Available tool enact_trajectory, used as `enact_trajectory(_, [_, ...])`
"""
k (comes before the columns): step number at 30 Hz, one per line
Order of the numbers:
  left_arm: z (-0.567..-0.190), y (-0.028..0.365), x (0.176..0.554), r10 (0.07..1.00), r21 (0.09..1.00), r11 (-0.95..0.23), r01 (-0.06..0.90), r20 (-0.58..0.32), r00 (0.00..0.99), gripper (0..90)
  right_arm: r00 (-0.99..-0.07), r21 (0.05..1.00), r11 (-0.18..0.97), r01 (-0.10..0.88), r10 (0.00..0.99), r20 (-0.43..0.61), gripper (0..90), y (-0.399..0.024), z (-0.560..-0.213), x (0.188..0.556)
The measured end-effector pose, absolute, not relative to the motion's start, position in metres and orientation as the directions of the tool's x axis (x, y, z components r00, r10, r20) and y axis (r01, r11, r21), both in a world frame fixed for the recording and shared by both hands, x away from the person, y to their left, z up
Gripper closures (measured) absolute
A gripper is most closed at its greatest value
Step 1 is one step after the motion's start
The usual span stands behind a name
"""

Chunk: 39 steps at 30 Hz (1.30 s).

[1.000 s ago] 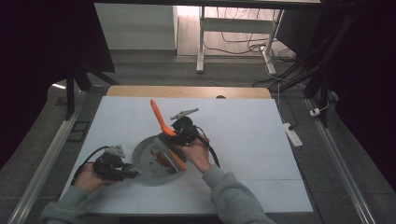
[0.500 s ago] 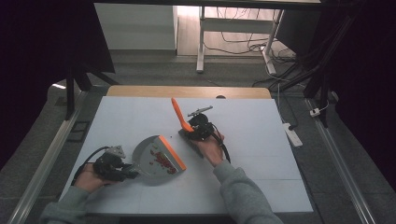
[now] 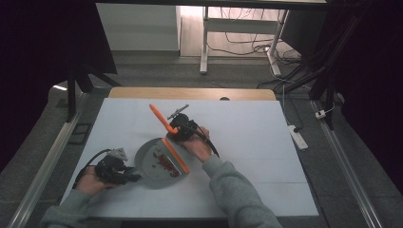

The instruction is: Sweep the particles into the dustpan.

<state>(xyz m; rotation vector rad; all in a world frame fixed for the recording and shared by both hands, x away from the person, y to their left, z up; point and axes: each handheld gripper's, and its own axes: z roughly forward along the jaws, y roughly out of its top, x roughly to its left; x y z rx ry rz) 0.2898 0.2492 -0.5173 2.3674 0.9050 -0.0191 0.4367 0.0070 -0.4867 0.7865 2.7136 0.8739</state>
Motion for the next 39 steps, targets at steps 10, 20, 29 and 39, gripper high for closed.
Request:
enact_trajectory(10, [-0.518,0.249,0.289,0.608,0.526,-0.588,0.615,-0.214,0.764,61.6,-0.879,0.689,0.615,0.383,0.473,0.067,70.3,-0.009,-0.446,0.413])
enact_trajectory(20, [-0.523,0.248,0.288,0.612,0.524,-0.585,0.619,-0.215,0.761,61.6,-0.799,0.717,0.509,0.477,0.591,0.112,70.2,-0.062,-0.443,0.428])
enact_trajectory(29, [-0.522,0.248,0.286,0.618,0.546,-0.572,0.613,-0.204,0.759,61.7,-0.764,0.721,0.466,0.513,0.631,0.135,70.3,-0.088,-0.451,0.431])
enact_trajectory(39, [-0.524,0.25,0.279,0.632,0.6,-0.527,0.601,-0.196,0.75,61.7,-0.76,0.734,0.451,0.507,0.636,0.133,70.3,-0.106,-0.453,0.422])
